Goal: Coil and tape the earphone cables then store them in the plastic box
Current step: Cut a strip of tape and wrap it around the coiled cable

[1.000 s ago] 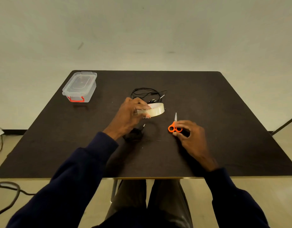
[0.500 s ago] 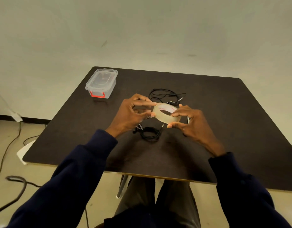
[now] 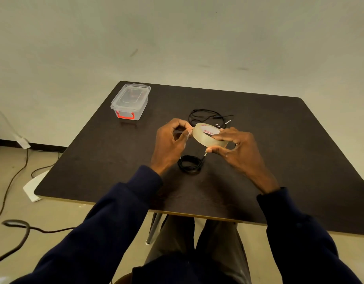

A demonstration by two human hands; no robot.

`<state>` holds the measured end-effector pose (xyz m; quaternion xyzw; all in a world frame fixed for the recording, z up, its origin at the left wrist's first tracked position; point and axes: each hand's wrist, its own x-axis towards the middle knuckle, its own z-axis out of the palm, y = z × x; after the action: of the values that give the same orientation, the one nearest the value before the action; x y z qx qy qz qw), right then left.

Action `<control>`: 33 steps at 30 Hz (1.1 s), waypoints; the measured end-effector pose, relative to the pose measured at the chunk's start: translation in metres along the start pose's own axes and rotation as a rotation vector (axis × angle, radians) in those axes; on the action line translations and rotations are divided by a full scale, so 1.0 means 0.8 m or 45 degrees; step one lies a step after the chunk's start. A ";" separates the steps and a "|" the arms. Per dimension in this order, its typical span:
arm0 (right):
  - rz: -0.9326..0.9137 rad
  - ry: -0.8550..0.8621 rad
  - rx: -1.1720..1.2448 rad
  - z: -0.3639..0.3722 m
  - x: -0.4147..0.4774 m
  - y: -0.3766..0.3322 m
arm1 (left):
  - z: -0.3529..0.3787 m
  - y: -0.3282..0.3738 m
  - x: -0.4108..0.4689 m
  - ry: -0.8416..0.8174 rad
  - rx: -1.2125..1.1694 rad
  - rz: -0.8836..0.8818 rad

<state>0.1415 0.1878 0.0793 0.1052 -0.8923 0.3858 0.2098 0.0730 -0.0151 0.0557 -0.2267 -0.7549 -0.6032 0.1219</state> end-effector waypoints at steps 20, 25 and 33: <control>0.124 0.223 0.027 0.017 -0.018 0.005 | 0.005 0.005 0.017 -0.179 -0.619 -0.584; 0.140 0.259 0.005 0.021 -0.026 0.008 | 0.013 0.009 0.017 -0.144 -0.417 -0.455; 0.203 0.341 -0.003 0.034 -0.031 0.015 | 0.015 0.033 0.016 -0.075 0.024 -0.101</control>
<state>0.1518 0.1767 0.0438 -0.0184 -0.8623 0.4108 0.2957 0.0760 0.0035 0.0816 -0.2129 -0.7723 -0.5935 0.0778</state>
